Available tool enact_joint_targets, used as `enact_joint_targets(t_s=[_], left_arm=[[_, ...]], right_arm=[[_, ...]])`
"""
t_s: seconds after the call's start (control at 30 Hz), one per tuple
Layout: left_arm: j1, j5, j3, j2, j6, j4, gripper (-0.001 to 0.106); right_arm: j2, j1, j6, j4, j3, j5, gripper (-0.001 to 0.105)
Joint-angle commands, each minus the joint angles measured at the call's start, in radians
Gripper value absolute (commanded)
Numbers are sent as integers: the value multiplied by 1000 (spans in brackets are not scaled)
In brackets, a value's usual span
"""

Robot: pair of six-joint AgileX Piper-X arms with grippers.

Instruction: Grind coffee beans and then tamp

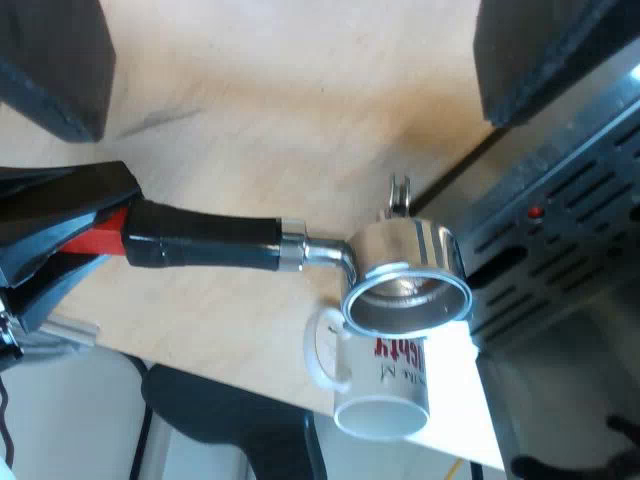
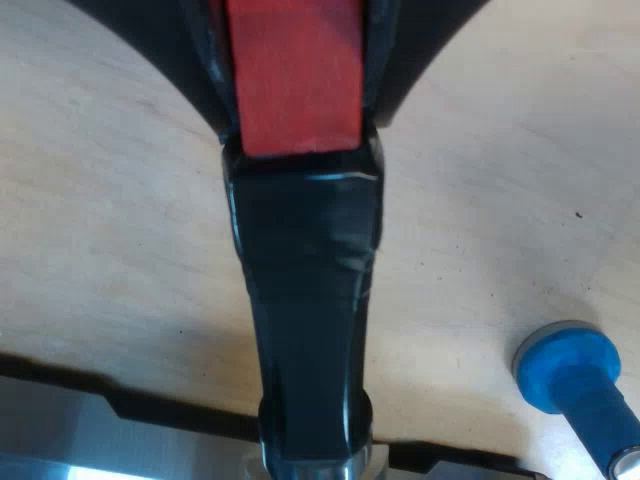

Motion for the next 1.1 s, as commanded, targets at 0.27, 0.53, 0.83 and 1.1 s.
enact_joint_targets(t_s=[0.27,0.53,0.83,1.1], left_arm=[[-3,13,-2,-7,5,20,77],[-3,13,-2,-7,5,20,77],[-3,13,-2,-7,5,20,77],[-3,13,-2,-7,5,20,77]], right_arm=[[1,1,-149,-172,75,-2,0],[95,-3,-173,-301,119,-32,0],[207,-3,-174,-412,125,-36,0],[304,-3,-169,-511,125,-39,0]])
